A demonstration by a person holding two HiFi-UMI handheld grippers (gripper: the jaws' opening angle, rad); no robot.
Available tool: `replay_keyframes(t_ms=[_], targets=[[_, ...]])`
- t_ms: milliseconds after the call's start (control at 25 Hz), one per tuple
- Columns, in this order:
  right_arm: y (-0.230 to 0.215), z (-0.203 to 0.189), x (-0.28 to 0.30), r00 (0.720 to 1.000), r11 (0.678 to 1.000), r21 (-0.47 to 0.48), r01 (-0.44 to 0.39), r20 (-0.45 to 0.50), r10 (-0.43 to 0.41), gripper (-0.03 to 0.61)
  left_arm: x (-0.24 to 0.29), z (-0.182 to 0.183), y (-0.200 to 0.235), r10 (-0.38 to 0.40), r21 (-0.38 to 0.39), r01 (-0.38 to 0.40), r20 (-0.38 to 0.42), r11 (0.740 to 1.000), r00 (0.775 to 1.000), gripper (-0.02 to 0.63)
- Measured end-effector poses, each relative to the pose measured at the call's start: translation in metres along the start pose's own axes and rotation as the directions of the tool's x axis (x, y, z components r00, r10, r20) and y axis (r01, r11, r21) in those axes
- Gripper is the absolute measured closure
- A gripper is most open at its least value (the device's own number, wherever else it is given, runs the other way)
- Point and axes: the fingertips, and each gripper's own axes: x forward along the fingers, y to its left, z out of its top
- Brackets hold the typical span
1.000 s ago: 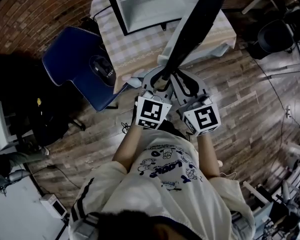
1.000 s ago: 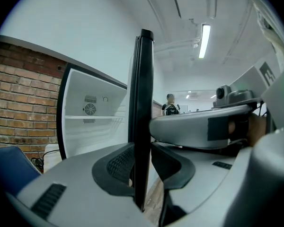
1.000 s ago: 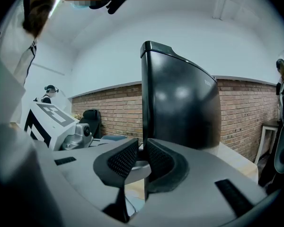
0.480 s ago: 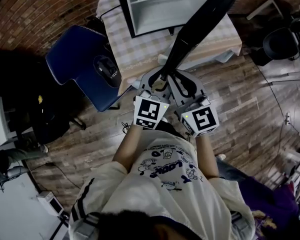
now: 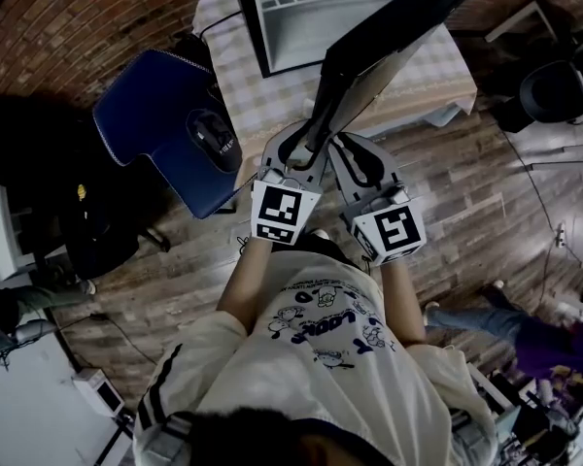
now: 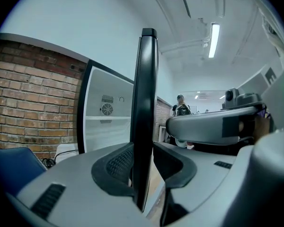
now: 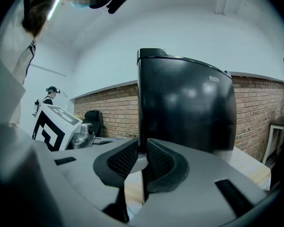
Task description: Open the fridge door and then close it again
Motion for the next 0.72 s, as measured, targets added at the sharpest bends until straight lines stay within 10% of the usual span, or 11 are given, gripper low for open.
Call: replay_keyframes(t_ms=[720], targets=[[-0.021, 0.004, 0.047, 0.998, 0.997, 0.04, 0.064, -0.016, -0.064, 0.506, 0.014, 0.005, 0.063, 0.042, -0.012, -0.042, 0.001, 0.999, 0.999, 0.471]])
